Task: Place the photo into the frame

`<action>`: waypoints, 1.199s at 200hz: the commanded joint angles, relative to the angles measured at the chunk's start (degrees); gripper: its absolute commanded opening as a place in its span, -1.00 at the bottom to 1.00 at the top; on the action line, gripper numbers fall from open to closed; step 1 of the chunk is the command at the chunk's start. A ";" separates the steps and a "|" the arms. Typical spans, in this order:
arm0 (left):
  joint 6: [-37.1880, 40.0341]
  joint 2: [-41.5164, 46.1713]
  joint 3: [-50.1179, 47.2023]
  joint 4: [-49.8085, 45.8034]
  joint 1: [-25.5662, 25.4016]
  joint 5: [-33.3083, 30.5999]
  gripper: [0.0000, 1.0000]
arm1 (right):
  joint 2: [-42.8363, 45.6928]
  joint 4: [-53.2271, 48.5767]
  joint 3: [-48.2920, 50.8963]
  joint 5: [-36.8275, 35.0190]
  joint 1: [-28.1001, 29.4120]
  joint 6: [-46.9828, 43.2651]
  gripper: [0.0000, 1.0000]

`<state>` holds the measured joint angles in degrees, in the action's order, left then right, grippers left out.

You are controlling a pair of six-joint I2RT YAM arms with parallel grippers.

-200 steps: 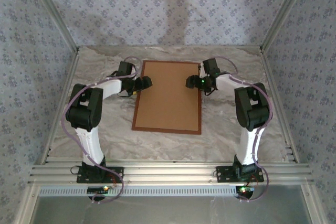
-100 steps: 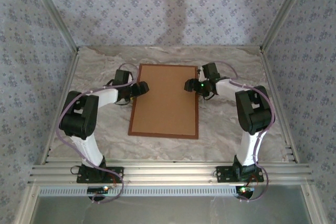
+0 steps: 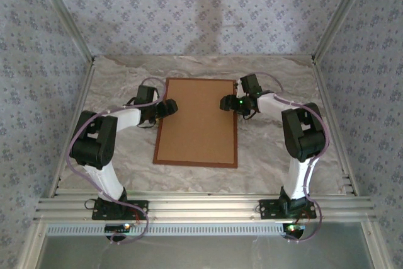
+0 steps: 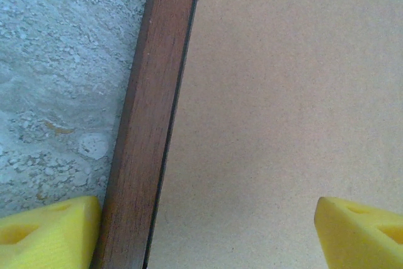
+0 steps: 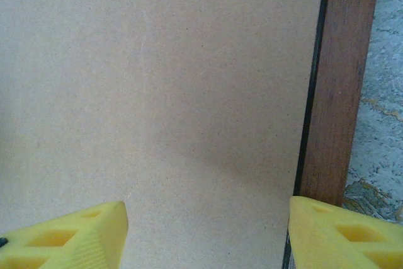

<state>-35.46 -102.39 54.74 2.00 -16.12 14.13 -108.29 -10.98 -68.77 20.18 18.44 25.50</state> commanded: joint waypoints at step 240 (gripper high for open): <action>2.47 2.51 0.93 -4.87 0.62 -0.44 0.78 | 2.17 -0.64 -3.88 -2.90 -1.43 -6.56 0.50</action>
<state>-34.59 -102.08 54.74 1.28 -15.81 14.11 -107.83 -11.44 -69.82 18.81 17.56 21.69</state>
